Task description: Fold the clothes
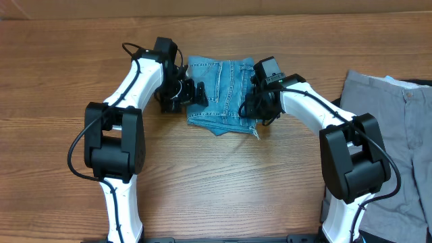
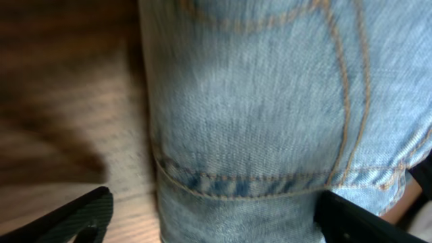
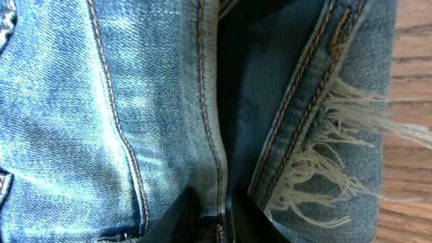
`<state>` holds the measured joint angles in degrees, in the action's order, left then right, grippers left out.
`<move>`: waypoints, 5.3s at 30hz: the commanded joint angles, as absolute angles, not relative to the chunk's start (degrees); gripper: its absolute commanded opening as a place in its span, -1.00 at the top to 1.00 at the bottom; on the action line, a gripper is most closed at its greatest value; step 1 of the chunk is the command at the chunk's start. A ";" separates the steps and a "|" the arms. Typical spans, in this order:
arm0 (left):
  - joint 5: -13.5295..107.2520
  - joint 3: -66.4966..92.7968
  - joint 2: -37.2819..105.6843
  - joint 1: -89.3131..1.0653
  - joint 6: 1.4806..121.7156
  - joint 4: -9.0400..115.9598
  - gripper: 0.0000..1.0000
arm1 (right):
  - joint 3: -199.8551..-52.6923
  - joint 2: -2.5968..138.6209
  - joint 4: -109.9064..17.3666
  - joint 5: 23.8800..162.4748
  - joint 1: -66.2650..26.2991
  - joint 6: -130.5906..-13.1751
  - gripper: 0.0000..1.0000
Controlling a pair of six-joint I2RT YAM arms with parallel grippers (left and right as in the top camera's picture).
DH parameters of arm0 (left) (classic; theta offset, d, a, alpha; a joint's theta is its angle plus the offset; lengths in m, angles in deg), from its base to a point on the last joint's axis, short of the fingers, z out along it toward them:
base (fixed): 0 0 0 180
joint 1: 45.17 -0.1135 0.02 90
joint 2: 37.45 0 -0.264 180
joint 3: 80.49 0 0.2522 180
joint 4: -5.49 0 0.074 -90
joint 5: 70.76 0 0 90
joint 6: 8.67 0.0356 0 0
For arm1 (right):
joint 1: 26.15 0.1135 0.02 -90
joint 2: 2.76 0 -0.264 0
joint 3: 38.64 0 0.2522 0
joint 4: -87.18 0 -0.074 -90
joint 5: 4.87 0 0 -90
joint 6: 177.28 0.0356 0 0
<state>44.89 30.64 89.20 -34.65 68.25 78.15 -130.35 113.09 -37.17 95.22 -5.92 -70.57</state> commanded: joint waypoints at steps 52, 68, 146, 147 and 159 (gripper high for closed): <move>50.07 37.50 89.12 -40.59 76.91 102.28 -0.08 | -130.39 112.28 -47.68 106.48 -6.25 -65.87 0.56; 52.04 19.90 85.64 -33.77 60.21 81.69 -0.55 | -130.39 115.04 -46.19 107.37 -6.25 -61.92 0.56; 46.82 13.61 69.38 -33.25 40.50 72.90 -0.99 | -130.39 115.04 -38.63 110.76 -6.29 -61.96 0.38; 46.84 12.10 69.38 -33.08 38.46 71.81 -1.00 | -130.39 115.04 -38.63 110.78 -6.29 -61.94 0.38; 49.13 -5.49 69.38 -30.82 27.14 45.71 -1.00 | -130.39 115.04 -38.92 110.78 -6.29 -61.96 0.38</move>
<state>48.22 -3.22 68.99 -32.00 31.80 49.54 -130.72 113.88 -38.92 111.57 -6.55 -61.85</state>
